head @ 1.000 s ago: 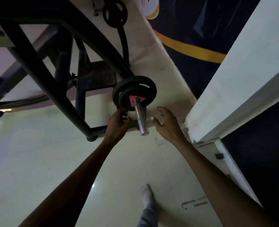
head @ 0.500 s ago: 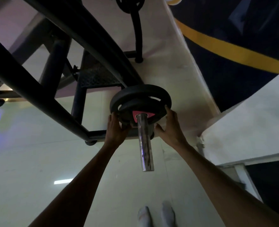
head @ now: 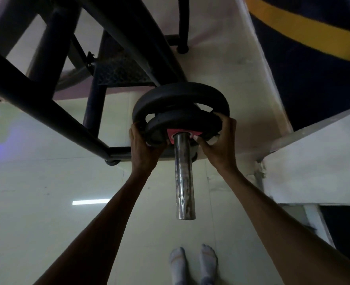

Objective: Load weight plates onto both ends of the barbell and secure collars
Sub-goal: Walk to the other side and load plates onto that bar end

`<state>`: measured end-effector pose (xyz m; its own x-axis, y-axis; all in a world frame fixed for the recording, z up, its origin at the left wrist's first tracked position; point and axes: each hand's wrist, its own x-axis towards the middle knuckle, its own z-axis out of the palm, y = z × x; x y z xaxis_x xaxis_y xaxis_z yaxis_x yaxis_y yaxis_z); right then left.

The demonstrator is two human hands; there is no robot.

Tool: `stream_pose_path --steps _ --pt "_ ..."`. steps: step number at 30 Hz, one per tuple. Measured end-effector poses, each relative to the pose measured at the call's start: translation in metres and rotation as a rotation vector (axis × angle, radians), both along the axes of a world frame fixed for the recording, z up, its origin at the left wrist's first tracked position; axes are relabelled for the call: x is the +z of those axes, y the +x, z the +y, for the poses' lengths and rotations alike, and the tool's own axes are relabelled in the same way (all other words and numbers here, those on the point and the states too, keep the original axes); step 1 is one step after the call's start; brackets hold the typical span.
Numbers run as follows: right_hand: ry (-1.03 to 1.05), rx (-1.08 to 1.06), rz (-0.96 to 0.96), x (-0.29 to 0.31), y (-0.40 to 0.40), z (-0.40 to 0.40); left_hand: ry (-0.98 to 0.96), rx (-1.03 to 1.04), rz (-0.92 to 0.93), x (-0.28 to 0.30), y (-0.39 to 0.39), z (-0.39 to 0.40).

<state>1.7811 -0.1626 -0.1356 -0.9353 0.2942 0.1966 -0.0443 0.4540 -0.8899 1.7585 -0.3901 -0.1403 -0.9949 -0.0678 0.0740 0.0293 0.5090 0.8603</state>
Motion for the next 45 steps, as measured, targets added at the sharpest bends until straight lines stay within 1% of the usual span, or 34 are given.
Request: stream_pose_path --steps 5,10,12,15,21,25,30,38,45 --pt "0.100 0.058 -0.037 -0.004 0.014 0.010 0.016 -0.032 -0.073 0.006 0.019 -0.002" --pt "0.046 0.096 -0.105 0.002 0.055 0.003 -0.011 -0.115 -0.051 0.006 0.061 -0.010" --pt "0.010 0.103 -0.101 0.005 0.077 -0.001 0.002 -0.132 -0.077 0.003 0.077 -0.018" --pt "0.014 0.088 -0.120 0.011 0.112 -0.007 0.041 -0.139 -0.114 0.002 0.107 -0.027" --pt "0.023 0.073 -0.163 0.018 0.188 -0.019 0.077 -0.154 -0.115 0.009 0.178 -0.035" --pt "0.014 0.063 -0.174 0.034 0.235 -0.028 0.082 -0.169 -0.132 0.021 0.219 -0.043" --pt "-0.013 0.051 -0.142 0.086 0.295 -0.049 0.160 -0.172 -0.097 0.071 0.280 -0.064" --pt "-0.075 0.085 0.015 0.212 0.386 -0.123 0.216 -0.099 0.075 0.205 0.383 -0.134" --pt "0.014 0.155 0.134 0.304 0.428 -0.202 0.235 -0.045 0.201 0.308 0.449 -0.219"
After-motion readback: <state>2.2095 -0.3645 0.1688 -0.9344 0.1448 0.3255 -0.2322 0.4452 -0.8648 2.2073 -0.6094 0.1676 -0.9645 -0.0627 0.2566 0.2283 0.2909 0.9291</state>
